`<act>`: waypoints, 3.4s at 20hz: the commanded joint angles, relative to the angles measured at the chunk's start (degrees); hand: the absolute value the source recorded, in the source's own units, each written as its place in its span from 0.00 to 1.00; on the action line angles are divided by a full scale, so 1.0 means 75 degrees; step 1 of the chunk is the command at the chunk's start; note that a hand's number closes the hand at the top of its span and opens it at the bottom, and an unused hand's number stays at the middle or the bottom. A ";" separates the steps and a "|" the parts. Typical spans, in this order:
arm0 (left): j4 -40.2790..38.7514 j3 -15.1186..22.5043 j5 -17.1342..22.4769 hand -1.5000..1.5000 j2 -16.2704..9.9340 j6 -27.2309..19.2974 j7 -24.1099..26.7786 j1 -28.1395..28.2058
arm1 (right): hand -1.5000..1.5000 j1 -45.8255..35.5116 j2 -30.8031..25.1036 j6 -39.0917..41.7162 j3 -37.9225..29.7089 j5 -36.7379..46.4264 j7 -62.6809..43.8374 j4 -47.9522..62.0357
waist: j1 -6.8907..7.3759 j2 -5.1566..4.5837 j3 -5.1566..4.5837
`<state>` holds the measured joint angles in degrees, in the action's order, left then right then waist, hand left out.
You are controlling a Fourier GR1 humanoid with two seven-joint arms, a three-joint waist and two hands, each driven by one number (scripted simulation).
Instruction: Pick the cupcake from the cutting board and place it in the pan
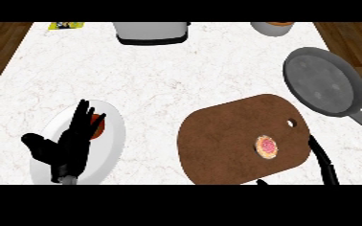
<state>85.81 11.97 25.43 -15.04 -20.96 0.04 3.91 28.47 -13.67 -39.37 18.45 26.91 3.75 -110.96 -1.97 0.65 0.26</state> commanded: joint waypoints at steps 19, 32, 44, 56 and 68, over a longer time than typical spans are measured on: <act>-0.0792 0.0201 -0.0354 0.50 0.0375 -0.0072 -0.0274 -0.0316 | 0.00 -0.3988 -0.0743 0.6795 -0.0612 0.2344 -0.7742 0.0089 | 0.0440 -0.0132 -0.0044; -0.0678 0.0030 -0.0493 0.50 0.0392 -0.0123 -0.0574 -0.0206 | 0.00 -0.4518 -0.0205 0.8682 -0.0525 0.1204 -0.8420 0.1182 | 0.0282 -0.0093 -0.0038; -0.0859 -0.0400 -0.0589 0.50 0.0505 0.0423 -0.0452 -0.0289 | 0.00 -0.3896 -0.0155 0.7502 -0.0681 0.2339 -0.7035 0.1436 | 0.0268 -0.0091 -0.0035; -0.0245 -0.0436 -0.0734 0.50 0.0474 0.0561 -0.0757 0.0183 | 1.00 -0.3792 -0.0453 0.7054 -0.0666 0.2529 -0.5123 0.2515 | 0.0302 -0.0087 -0.0031; -0.0227 -0.0668 -0.0766 0.50 0.0566 0.0504 -0.0911 -0.0045 | 1.00 -0.3245 -0.1385 0.6950 0.1135 0.3258 -0.2166 0.2212 | 0.0254 -0.0065 -0.0023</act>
<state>85.22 7.53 19.70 -10.38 -15.62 -3.79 3.30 1.61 -18.64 10.17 20.99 51.24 -23.69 -92.26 0.00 0.62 0.16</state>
